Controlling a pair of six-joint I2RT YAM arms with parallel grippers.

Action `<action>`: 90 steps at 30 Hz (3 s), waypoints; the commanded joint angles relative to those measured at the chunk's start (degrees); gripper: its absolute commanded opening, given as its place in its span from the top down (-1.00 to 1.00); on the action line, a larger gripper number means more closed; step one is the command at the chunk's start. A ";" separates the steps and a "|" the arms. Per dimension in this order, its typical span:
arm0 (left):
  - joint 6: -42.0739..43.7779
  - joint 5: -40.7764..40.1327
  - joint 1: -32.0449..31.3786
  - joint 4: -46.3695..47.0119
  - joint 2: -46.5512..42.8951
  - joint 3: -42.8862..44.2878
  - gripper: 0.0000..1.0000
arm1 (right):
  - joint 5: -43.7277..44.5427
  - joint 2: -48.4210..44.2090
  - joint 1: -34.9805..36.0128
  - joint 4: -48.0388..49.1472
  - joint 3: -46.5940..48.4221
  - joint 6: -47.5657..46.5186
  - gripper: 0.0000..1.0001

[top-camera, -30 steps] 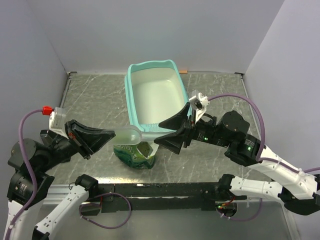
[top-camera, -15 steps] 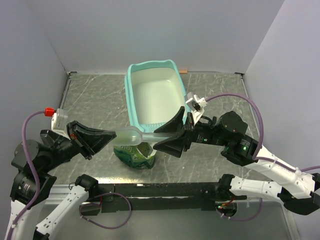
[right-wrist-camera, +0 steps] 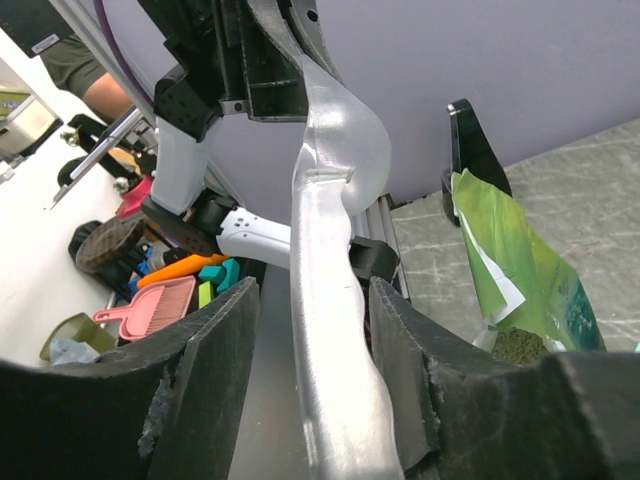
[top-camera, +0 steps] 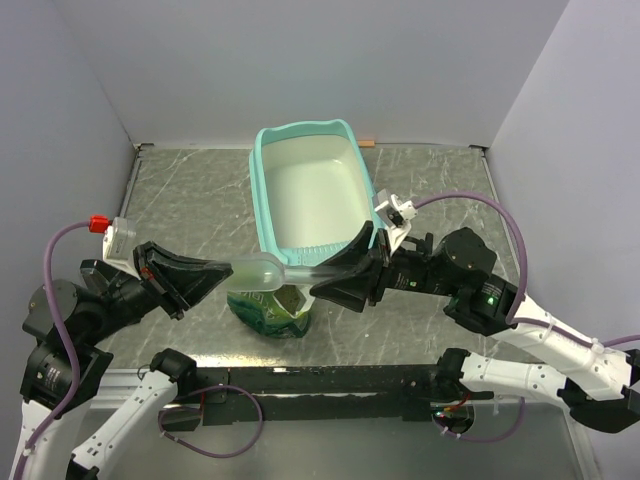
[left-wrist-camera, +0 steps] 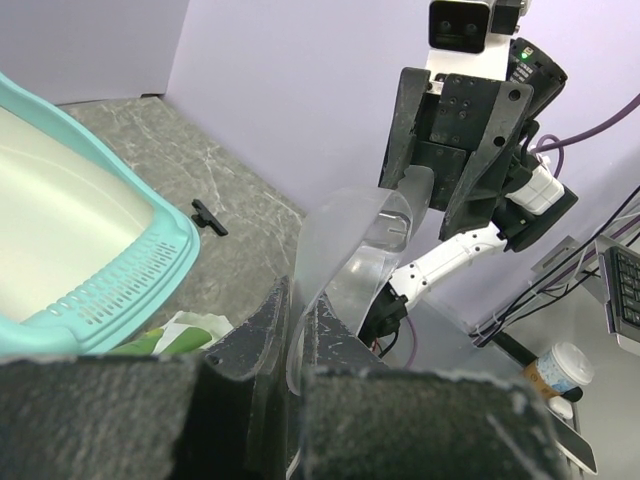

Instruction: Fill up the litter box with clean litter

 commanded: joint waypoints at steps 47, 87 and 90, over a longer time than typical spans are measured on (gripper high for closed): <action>33.33 -17.50 -3.15 -23.64 17.76 13.52 -0.79 | 29.63 -0.65 -2.81 -50.15 18.40 -10.70 1.00; 46.25 -32.01 -19.94 -29.36 24.71 3.78 -0.60 | 8.18 1.81 -10.11 -62.20 26.30 -11.14 1.00; 47.57 -32.01 -20.03 -27.16 23.66 3.25 -0.37 | 6.34 3.21 -10.11 -61.41 26.13 -10.62 1.00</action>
